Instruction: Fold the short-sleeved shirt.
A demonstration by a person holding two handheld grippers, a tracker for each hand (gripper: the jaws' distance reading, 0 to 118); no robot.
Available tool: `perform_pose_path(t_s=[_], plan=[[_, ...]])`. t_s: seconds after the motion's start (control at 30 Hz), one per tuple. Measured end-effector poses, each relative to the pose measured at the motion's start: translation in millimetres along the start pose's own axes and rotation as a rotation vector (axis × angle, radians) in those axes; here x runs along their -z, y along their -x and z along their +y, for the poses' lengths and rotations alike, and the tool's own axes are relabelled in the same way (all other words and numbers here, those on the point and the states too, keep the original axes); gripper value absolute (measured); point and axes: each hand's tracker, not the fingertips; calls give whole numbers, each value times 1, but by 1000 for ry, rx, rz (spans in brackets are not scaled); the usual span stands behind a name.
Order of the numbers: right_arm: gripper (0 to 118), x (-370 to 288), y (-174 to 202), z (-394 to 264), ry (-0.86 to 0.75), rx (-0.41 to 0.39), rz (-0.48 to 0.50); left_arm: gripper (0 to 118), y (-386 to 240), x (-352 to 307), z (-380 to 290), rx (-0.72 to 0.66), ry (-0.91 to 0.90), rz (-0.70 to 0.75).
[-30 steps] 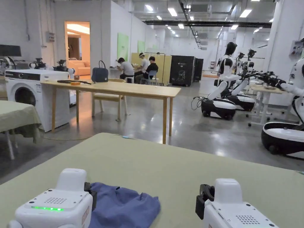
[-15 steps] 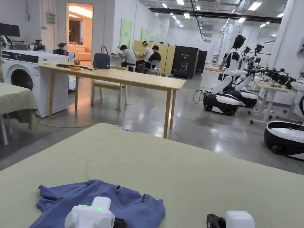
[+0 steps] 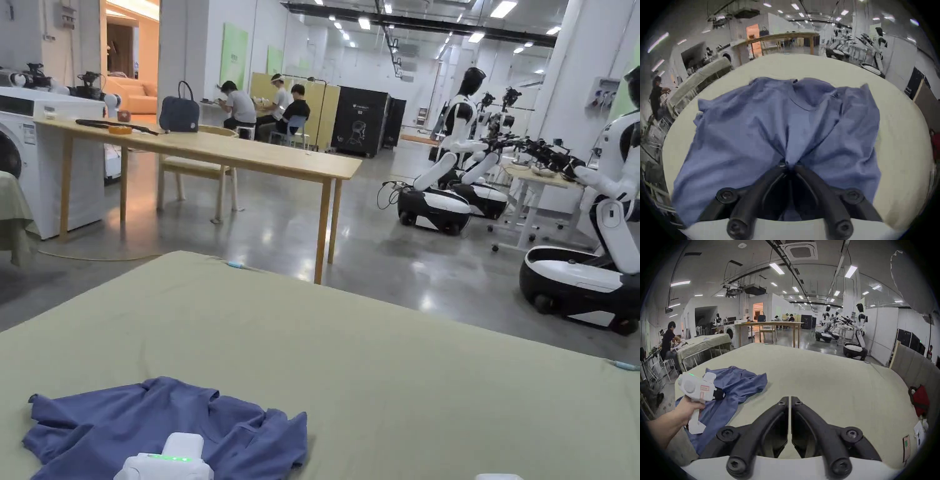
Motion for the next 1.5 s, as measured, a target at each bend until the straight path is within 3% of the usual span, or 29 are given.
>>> perform_pose_path(t_s=[0.1,0.23,0.4,0.67,0.77,0.93,1.13,1.17,1.2,1.23,1.27,1.4,1.5], plan=[[4,-13,-14,-1,-14,30,-14,0,-18,-45,8,-36,-116,-122],[4,-37,-43,-4,-33,74,-58,0,-73,-97,35,63,-221,-253],[4,-75,-93,-9,-71,128,-146,0,-176,-143,56,174,-300,-433],[4,-125,-182,-25,-103,188,-308,0,-344,-225,29,330,-387,-776],[4,-135,-212,-36,-98,223,-349,0,-397,-207,8,452,-302,-723],[4,-140,-246,-55,-76,268,-408,0,-448,-141,-34,517,-95,-639],[4,-140,-257,-62,-64,285,-414,0,-440,-135,-44,511,-148,-647],[4,-140,-257,-61,-61,284,-408,10,-431,-144,-40,509,-164,-649],[4,-140,-254,-60,-59,284,-403,28,-423,-150,-38,505,-171,-648],[4,-141,-251,-59,-58,284,-393,66,-407,-163,-36,485,-217,-660],[4,-141,-247,-58,-61,278,-384,116,-387,-177,-31,456,-285,-657],[4,-139,-229,-57,-46,239,-348,116,-299,-211,-39,426,-381,-614],[4,-132,-210,-62,-27,220,-309,116,-226,-229,-54,400,-395,-466]])
